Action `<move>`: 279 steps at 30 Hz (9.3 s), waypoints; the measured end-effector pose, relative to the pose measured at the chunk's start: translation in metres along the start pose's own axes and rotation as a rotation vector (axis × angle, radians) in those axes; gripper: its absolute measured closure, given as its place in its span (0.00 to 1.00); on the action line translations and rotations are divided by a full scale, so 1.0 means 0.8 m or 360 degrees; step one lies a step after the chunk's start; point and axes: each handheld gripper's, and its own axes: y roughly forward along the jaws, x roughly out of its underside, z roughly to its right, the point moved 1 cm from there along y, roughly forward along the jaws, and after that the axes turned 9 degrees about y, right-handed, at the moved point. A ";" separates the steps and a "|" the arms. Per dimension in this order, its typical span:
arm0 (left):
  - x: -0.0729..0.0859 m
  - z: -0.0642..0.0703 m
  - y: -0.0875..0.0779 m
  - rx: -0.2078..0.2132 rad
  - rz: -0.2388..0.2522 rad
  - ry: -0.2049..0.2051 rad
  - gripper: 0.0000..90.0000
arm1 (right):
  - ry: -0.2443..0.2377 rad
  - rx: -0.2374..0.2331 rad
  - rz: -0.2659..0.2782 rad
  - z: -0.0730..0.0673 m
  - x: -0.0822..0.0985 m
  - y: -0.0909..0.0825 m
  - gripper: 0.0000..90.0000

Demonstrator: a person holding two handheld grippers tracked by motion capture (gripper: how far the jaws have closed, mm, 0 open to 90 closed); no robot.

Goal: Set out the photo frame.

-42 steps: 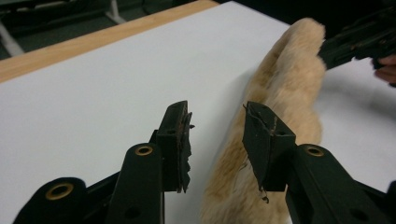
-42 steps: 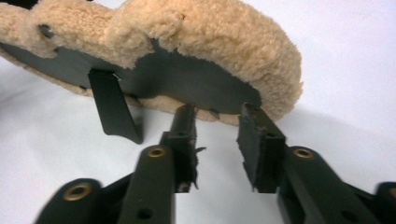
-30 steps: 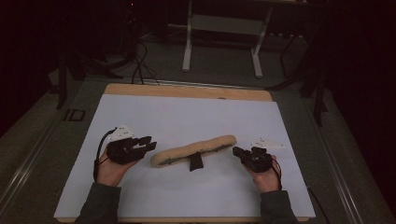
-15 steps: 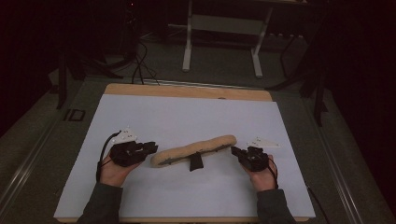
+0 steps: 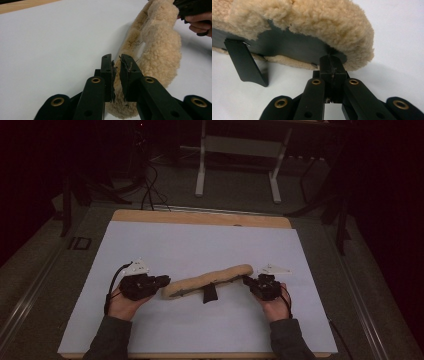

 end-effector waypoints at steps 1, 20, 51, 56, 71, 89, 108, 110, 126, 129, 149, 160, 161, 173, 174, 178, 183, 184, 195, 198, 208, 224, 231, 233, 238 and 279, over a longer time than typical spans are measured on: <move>0.000 0.000 0.000 0.0005 0.0002 -0.0001 0.92 | 0.0001 -0.0001 -0.0005 0.000 -0.001 0.000 1.00; 0.004 0.001 0.008 0.0039 -0.0006 -0.0007 0.97 | 0.0001 -0.0001 -0.0023 0.003 -0.004 0.004 1.00; 0.004 0.014 0.028 0.0119 -0.0085 0.0043 1.00 | -0.0029 -0.0026 -0.0015 -0.011 -0.019 0.011 1.00; 0.004 0.015 0.030 0.0132 -0.0083 0.0046 1.00 | -0.0038 -0.0032 -0.0017 -0.016 -0.021 0.012 1.00; 0.004 0.016 0.032 0.0145 -0.0071 0.0038 1.00 | -0.0092 -0.0080 -0.0028 -0.038 -0.021 0.016 1.00; 0.002 0.024 0.039 0.0173 -0.0084 0.0061 1.00 | -0.0098 -0.0089 -0.0035 -0.045 -0.024 0.025 1.00; -0.003 0.036 0.049 0.0246 -0.0093 0.0096 1.00 | -0.0117 -0.0115 -0.0044 -0.057 -0.028 0.031 1.00; -0.003 0.038 0.050 0.0256 -0.0093 0.0099 1.00 | -0.0117 -0.0120 -0.0040 -0.058 -0.029 0.031 1.00; -0.007 0.046 0.057 0.0309 -0.0099 0.0123 1.00 | -0.0134 -0.0126 -0.0040 -0.065 -0.033 0.032 1.00; -0.007 0.047 0.058 0.0318 -0.0096 0.0131 1.00 | -0.0138 -0.0125 -0.0041 -0.066 -0.034 0.032 1.00; -0.010 0.058 0.065 0.0342 -0.0105 0.0172 1.00 | -0.0142 -0.0113 -0.0055 -0.069 -0.040 0.036 1.00; -0.008 0.058 0.069 0.0331 -0.0108 0.0151 1.00 | -0.0146 -0.0112 -0.0065 -0.071 -0.042 0.038 1.00; -0.008 0.057 0.069 0.0330 -0.0113 0.0154 1.00 | -0.0146 -0.0110 -0.0067 -0.071 -0.043 0.038 1.00; -0.006 0.061 0.075 0.0299 -0.0132 0.0148 1.00 | -0.0150 -0.0103 -0.0079 -0.072 -0.047 0.043 1.00; -0.006 0.061 0.075 0.0297 -0.0133 0.0147 1.00 | -0.0152 -0.0103 -0.0078 -0.072 -0.048 0.043 1.00; -0.006 0.063 0.078 0.0295 -0.0141 0.0155 1.00 | -0.0150 -0.0102 -0.0083 -0.073 -0.049 0.045 1.00; -0.006 0.066 0.081 0.0303 -0.0144 0.0162 1.00 | -0.0147 -0.0104 -0.0080 -0.073 -0.050 0.047 1.00; -0.006 0.067 0.082 0.0305 -0.0145 0.0166 1.00 | -0.0148 -0.0103 -0.0086 -0.074 -0.051 0.048 1.00; -0.007 0.075 0.088 0.0343 -0.0129 0.0172 1.00 | -0.0143 -0.0120 -0.0098 -0.075 -0.055 0.053 1.00; -0.008 0.080 0.090 0.0334 -0.0122 0.0196 1.00 | -0.0149 -0.0117 -0.0103 -0.077 -0.056 0.054 1.00; -0.009 0.086 0.095 0.0331 -0.0106 0.0196 1.00 | -0.0161 -0.0122 -0.0115 -0.081 -0.059 0.057 1.00; -0.011 0.093 0.102 0.0309 -0.0082 0.0188 1.00 | -0.0169 -0.0158 -0.0143 -0.088 -0.062 0.056 1.00; -0.011 0.096 0.104 0.0287 -0.0067 0.0175 1.00 | -0.0176 -0.0175 -0.0156 -0.090 -0.063 0.057 1.00; -0.011 0.097 0.105 0.0283 -0.0061 0.0170 1.00 | -0.0169 -0.0190 -0.0159 -0.091 -0.063 0.057 1.00; -0.012 0.100 0.108 0.0276 -0.0050 0.0168 1.00 | -0.0199 -0.0223 -0.0191 -0.095 -0.061 0.059 1.00; -0.016 0.096 0.107 0.0100 -0.0038 0.0144 0.97 | -0.0128 -0.0235 -0.0240 -0.084 -0.067 0.036 0.68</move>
